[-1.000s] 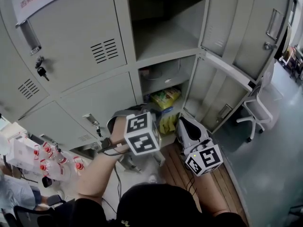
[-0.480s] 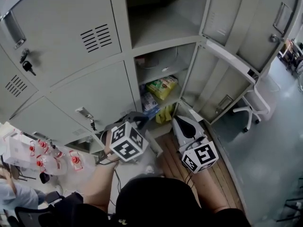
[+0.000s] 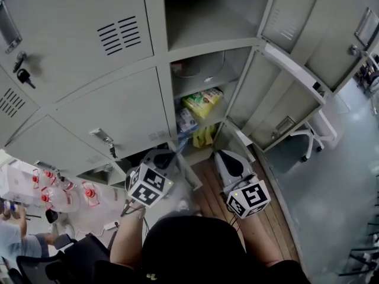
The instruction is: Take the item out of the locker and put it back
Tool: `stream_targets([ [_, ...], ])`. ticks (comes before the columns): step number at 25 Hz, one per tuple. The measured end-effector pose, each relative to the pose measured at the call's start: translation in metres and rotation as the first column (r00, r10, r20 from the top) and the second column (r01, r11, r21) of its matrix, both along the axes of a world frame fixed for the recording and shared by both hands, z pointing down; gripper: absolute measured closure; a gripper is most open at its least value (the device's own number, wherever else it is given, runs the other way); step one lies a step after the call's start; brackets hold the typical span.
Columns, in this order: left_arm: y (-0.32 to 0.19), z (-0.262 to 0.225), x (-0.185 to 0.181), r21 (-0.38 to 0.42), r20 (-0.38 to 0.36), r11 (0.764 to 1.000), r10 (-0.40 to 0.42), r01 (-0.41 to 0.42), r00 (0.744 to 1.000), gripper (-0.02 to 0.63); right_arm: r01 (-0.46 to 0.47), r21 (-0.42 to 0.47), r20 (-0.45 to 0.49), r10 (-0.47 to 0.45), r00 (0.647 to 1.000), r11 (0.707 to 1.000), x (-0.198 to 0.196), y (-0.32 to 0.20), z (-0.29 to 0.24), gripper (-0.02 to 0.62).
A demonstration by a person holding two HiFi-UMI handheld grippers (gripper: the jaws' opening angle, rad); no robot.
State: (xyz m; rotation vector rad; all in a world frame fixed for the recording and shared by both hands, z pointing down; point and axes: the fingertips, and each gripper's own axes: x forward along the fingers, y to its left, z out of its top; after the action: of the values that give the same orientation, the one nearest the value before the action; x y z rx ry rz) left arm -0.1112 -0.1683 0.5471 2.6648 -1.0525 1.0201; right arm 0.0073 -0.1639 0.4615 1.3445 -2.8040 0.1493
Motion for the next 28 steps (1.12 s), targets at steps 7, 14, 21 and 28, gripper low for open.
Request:
stream_targets([
  [7, 0.014, 0.005, -0.016, 0.021, -0.100, 0.998, -0.059, 0.061, 0.993, 0.600, -0.018, -0.041, -0.005, 0.017, 1.000, 0.999, 0.009, 0.008, 0.019, 0.597],
  [14, 0.022, 0.013, -0.027, 0.020, -0.163, 0.992, -0.118, 0.123, 0.980, 0.600, -0.031, -0.071, -0.015, 0.030, 0.999, 0.997, 0.017, 0.012, 0.034, 0.597],
  [21, 0.021, 0.015, -0.026, 0.023, -0.166, 0.991, -0.123, 0.129, 0.978, 0.600, -0.036, -0.083, -0.020, 0.034, 0.999, 0.996, 0.019, 0.013, 0.039, 0.597],
  [28, 0.016, 0.007, -0.020, 0.043, -0.168, 0.993, -0.104, 0.113, 0.980, 0.600, -0.053, -0.076, -0.014, 0.052, 0.999, 0.996, 0.025, 0.010, 0.035, 0.597],
])
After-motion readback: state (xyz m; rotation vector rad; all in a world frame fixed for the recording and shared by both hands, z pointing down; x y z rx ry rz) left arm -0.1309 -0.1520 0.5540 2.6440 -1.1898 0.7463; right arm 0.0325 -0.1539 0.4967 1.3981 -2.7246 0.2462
